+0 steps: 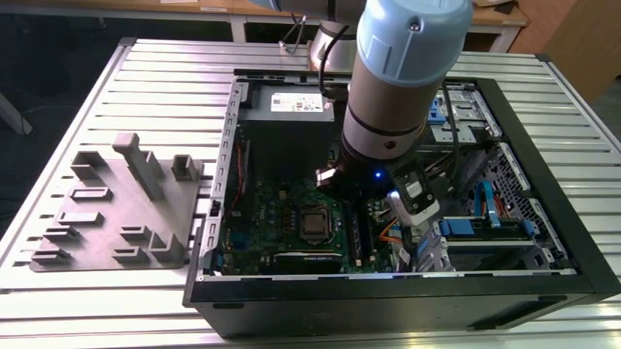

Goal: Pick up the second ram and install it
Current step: 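Insert the second ram into the second slot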

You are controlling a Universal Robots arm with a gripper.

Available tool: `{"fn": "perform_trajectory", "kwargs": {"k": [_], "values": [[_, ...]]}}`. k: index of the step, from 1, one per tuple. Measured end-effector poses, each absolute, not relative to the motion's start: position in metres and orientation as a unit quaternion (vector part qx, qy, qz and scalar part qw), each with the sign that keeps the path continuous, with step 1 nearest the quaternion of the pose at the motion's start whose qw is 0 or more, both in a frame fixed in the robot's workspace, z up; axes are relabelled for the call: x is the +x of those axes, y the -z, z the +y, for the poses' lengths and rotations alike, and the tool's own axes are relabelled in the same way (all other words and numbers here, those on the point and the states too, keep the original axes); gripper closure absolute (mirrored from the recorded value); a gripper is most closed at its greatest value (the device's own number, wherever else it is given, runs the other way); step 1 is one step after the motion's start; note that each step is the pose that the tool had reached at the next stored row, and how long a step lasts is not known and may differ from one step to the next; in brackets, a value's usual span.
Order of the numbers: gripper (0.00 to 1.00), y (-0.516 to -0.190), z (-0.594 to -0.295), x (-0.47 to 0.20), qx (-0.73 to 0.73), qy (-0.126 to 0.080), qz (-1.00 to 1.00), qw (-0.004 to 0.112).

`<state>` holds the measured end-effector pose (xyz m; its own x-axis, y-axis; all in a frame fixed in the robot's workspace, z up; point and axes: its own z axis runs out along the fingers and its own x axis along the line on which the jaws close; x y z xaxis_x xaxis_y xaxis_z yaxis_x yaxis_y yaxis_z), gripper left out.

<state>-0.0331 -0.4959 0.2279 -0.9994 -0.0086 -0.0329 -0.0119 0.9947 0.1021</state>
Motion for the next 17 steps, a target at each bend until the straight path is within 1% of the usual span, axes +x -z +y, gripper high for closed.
{"fn": "perform_trajectory", "kwargs": {"k": [17], "values": [[0.92,-0.2246,-0.4965,-0.033,-0.005,-0.051,0.999,0.016]]}}
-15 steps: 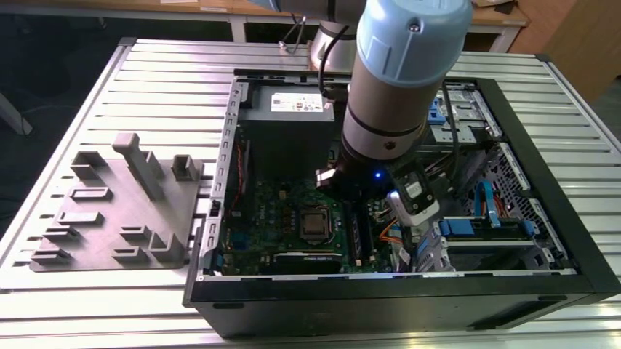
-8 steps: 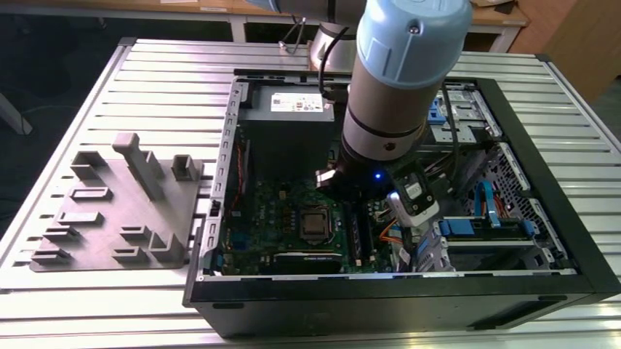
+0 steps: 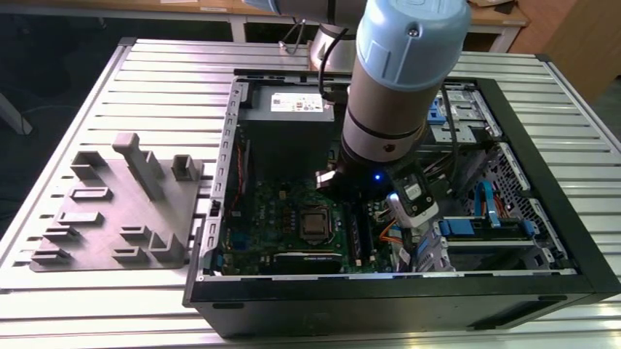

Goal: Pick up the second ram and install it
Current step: 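Insert the second ram into the second slot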

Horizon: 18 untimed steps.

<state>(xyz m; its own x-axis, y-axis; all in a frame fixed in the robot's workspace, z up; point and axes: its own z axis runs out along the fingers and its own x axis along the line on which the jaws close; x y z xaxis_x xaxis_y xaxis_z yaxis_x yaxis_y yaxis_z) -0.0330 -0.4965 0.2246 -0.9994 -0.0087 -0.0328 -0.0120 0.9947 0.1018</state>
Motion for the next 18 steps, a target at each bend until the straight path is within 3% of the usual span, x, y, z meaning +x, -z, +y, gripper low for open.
{"fn": "perform_trajectory", "kwargs": {"k": [18], "values": [[0.92,-0.2244,-0.4967,-0.033,-0.005,-0.05,0.999,0.016]]}}
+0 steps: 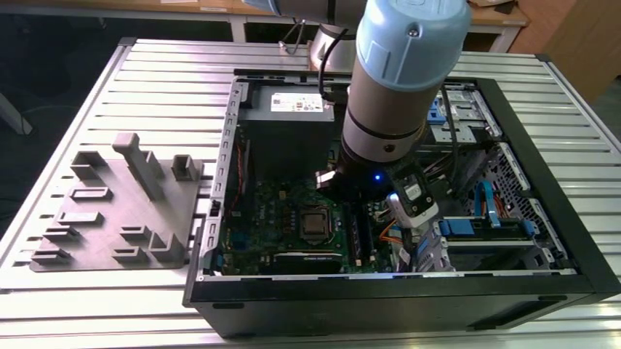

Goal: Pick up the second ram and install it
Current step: 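Insert the second ram into the second slot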

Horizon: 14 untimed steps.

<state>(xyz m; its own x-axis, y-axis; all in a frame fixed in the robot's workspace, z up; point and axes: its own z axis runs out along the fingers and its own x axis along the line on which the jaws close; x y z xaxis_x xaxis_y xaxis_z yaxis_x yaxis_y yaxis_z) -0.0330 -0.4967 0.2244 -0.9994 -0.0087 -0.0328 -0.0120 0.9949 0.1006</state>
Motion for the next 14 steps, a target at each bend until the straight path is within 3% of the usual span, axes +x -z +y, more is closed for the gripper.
{"fn": "perform_trajectory", "kwargs": {"k": [14], "values": [[0.92,-0.2243,-0.4967,-0.0329,0.014,-0.05,0.998,0.017]]}}
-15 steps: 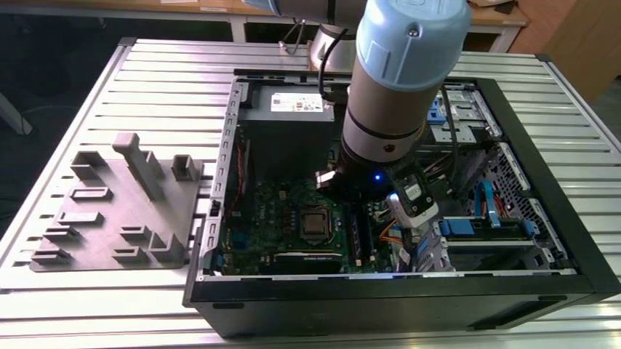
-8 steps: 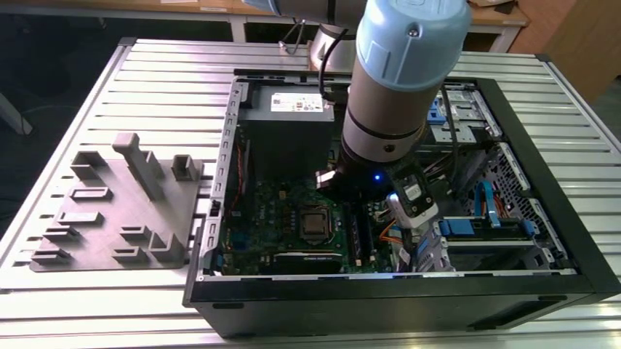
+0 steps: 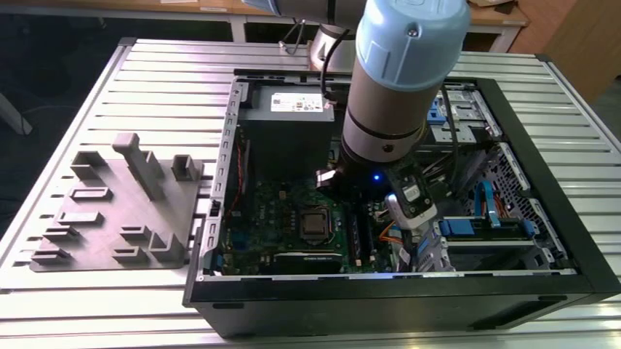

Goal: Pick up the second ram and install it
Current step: 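Insert the second ram into the second slot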

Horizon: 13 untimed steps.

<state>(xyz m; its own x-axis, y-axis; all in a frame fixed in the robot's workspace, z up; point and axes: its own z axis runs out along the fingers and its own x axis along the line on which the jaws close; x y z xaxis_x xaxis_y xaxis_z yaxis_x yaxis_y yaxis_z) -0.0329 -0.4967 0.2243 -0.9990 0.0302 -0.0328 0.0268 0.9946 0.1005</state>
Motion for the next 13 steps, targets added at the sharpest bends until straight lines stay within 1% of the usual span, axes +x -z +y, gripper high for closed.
{"fn": "perform_trajectory", "kwargs": {"k": [13], "values": [[0.92,-0.22,-0.4967,-0.0328,0.021,-0.05,0.998,0.017]]}}
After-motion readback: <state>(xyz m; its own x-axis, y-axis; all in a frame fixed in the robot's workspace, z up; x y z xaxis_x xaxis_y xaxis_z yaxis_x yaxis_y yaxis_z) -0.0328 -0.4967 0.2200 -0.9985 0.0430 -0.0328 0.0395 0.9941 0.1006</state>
